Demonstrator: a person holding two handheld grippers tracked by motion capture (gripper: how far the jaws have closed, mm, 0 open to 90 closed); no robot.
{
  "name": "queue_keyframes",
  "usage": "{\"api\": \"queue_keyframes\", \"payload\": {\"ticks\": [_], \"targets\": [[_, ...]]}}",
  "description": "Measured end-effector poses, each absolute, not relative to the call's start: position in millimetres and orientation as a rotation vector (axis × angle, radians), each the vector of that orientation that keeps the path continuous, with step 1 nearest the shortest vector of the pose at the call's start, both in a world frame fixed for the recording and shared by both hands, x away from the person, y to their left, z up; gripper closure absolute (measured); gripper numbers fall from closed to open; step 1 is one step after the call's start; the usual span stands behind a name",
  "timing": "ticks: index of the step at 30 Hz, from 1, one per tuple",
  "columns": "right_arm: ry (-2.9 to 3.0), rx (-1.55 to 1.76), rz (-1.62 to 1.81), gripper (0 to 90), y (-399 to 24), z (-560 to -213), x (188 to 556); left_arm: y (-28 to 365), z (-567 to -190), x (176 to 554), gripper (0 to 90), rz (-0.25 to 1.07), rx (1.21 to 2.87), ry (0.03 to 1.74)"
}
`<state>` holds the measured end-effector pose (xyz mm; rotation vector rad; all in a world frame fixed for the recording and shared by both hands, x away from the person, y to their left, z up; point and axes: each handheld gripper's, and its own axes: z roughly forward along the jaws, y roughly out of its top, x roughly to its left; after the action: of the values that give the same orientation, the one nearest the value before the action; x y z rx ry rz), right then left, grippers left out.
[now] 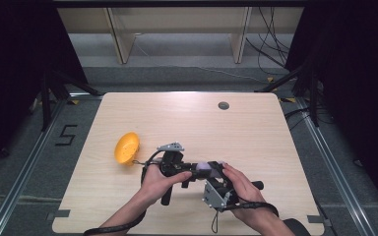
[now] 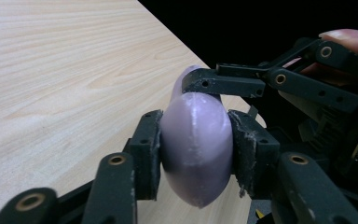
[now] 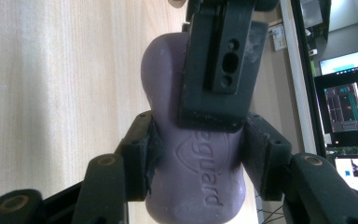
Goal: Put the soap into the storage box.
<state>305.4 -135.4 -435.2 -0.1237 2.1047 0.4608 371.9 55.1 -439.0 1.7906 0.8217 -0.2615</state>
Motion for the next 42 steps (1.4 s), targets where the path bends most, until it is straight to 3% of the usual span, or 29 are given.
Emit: {"api": "queue_keyframes", "payload": {"ticks": [5,11,14,42], "targets": [[2.092,-0.188,0.450,48.5,-134,-431,309,54,-435,368,58.6,-0.216,1.799,0.807],[2.121,-0.115,0.475,33.0,-139,-432,310,55,-432,368,58.8,-0.158,1.792,0.813],[2.123,-0.130,0.470,31.7,-140,-432,309,57,-430,367,58.8,-0.096,1.822,0.818],[2.138,0.296,0.553,36.1,-189,-435,300,96,-427,346,58.9,0.231,1.809,0.906]]}}
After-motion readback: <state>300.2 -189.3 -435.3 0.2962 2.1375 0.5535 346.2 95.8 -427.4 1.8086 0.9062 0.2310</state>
